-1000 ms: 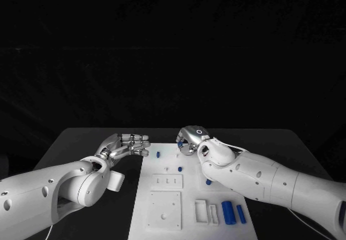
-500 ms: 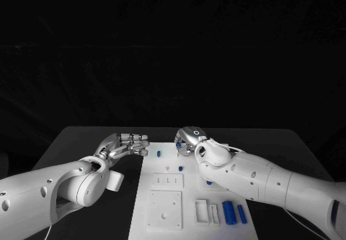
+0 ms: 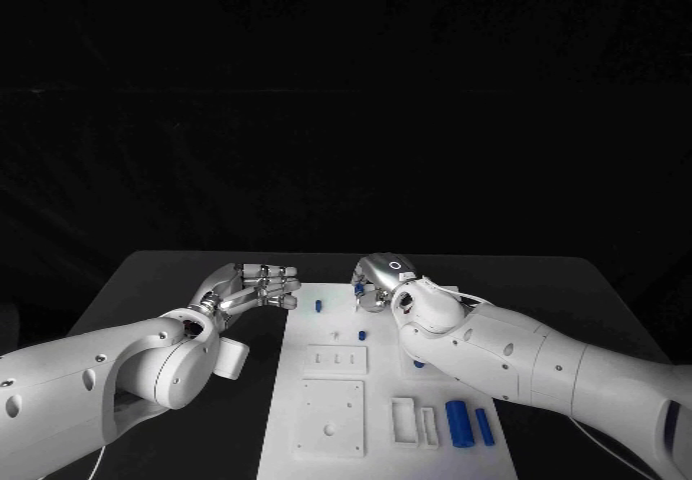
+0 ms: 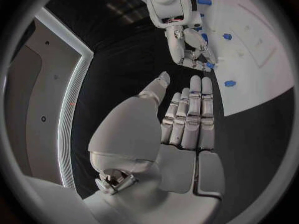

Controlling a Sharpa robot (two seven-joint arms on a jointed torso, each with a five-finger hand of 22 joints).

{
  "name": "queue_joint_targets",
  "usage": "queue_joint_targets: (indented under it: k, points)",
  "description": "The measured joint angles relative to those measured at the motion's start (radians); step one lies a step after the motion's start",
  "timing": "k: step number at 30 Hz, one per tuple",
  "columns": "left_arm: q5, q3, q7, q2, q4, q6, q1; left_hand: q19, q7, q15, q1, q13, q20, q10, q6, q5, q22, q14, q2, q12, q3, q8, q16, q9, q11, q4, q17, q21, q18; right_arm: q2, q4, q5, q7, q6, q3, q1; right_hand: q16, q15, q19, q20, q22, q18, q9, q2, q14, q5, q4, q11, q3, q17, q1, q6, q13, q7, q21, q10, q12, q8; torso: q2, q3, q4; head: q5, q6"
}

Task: Assemble the parts on the task board

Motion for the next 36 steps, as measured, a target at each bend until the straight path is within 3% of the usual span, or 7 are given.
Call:
queue_joint_targets:
  k: [19, 21, 23, 25, 29, 33, 36]
  points:
    - [0.0, 0.0, -0.001, -0.001, 0.0, 0.002, 0.001, 0.0, 0.0, 0.0, 0.0, 0.0, 0.0, 0.0, 0.0, 0.0, 0.0, 0.0, 0.0, 0.0, 0.0, 0.0, 0.0, 0.0, 0.0, 0.0, 0.0, 0.0, 0.0, 0.006, -0.01, -0.013, -0.004, 0.003, 0.0, -0.011, -0.005, 0.0, 0.0, 0.0, 0.008, -0.001, 0.0, -0.005, 0.0, 0.0, 0.004, -0.002, -0.004, 0.0, 0.003, -0.002, 0.0, 0.002, -0.01, -0.002, -0.005, 0.002, 0.001, -0.0013, 0.0, -0.001, 0.0]
    - [0.0, 0.0, -0.001, -0.001, 0.0, 0.002, 0.001, 0.0, 0.0, 0.0, 0.0, 0.0, 0.0, 0.0, 0.0, 0.0, 0.0, 0.0, 0.0, 0.0, 0.0, 0.0, 0.0, 0.0, 0.0, 0.0, 0.0, 0.0, 0.0, 0.006, -0.011, -0.013, -0.004, 0.002, 0.0, -0.012, -0.006, 0.0, 0.0, 0.0, 0.008, -0.001, 0.0, -0.01, 0.0, 0.0, 0.008, -0.007, -0.009, 0.0, -0.002, -0.019, 0.0, 0.004, -0.011, -0.008, -0.005, 0.003, 0.002, -0.0014, -0.0003, -0.001, 0.0]
    - [0.0, 0.0, -0.001, -0.002, 0.0, 0.002, 0.002, 0.0, 0.0, 0.0, 0.0, 0.0, 0.0, 0.0, 0.0, 0.0, 0.0, 0.0, 0.0, 0.0, 0.0, 0.0, 0.0, 0.0, 0.0, 0.0, 0.0, 0.0, 0.0, 0.006, -0.014, -0.01, -0.003, 0.002, 0.0, -0.013, -0.014, 0.012, -0.002, 0.006, 0.007, -0.001, 0.0, -0.028, 0.003, -0.005, 0.018, 0.005, -0.025, -0.004, -0.016, -0.071, 0.011, 0.015, -0.023, -0.055, -0.002, 0.007, 0.002, -0.0018, -0.0005, -0.001, 0.0]
    - [0.0, 0.0, -0.001, -0.002, 0.0, 0.002, 0.002, 0.0, 0.003, 0.0, 0.0, 0.0, 0.0, -0.004, -0.003, 0.0, -0.005, 0.0, 0.0, 0.0, -0.005, 0.0, 0.0, 0.0, -0.004, 0.001, 0.0, 0.0, 0.0, 0.007, -0.018, -0.006, -0.002, 0.002, -0.002, -0.016, -0.028, 0.023, 0.0, 0.025, -0.007, 0.007, -0.002, -0.059, 0.003, -0.017, 0.035, 0.028, -0.091, -0.016, -0.01, -0.131, 0.005, 0.008, -0.042, -0.146, 0.004, 0.007, 0.002, -0.0019, -0.0009, 0.0, 0.001]
    - [0.0, 0.0, -0.001, -0.002, 0.0, 0.002, 0.002, 0.0, 0.0, 0.0, 0.0, 0.0, 0.0, -0.004, -0.007, 0.0, -0.008, 0.0, 0.0, 0.0, -0.007, 0.0, 0.0, 0.0, -0.004, 0.001, 0.0, 0.0, 0.0, 0.005, -0.021, 0.01, 0.004, -0.001, -0.002, -0.017, -0.035, 0.042, 0.002, 0.045, -0.036, 0.041, -0.002, -0.068, 0.005, -0.017, 0.102, 0.056, -0.278, -0.033, 0.051, -0.174, 0.0, -0.013, -0.068, -0.254, 0.004, 0.007, 0.002, -0.0026, -0.0009, 0.0, 0.002]
    - [0.0, 0.0, -0.001, -0.003, 0.0, 0.002, 0.003, 0.0, 0.0, 0.0, 0.0, 0.0, 0.0, -0.004, -0.007, 0.0, -0.008, 0.0, 0.0, 0.0, -0.007, 0.0, 0.0, 0.0, -0.004, 0.001, 0.0, 0.0, 0.0, -0.01, -0.01, 0.028, 0.013, -0.01, -0.002, -0.016, -0.047, 0.042, 0.002, 0.045, -0.061, 0.044, -0.002, -0.093, 0.005, 0.001, 0.182, 0.061, -0.372, -0.046, 0.092, -0.183, -0.002, -0.021, -0.081, -0.276, 0.004, 0.007, 0.002, -0.0027, -0.0003, -0.001, 0.004]
    - [0.0, 0.0, -0.001, -0.007, -0.002, 0.002, 0.004, 0.0, 0.0, 0.0, 0.0, 0.0, 0.0, -0.004, -0.007, 0.0, -0.008, 0.0, 0.0, 0.0, -0.007, 0.0, 0.0, 0.0, -0.004, 0.001, 0.0, 0.0, 0.0, -0.039, 0.023, 0.05, 0.024, -0.018, 0.0, -0.016, -0.072, 0.044, -0.002, 0.048, -0.08, 0.047, -0.002, -0.089, 0.007, 0.021, 0.185, 0.043, -0.4, -0.063, 0.087, -0.182, -0.002, -0.021, -0.095, -0.209, 0.004, 0.007, 0.002, -0.0027, -0.0005, 0.001, 0.005]
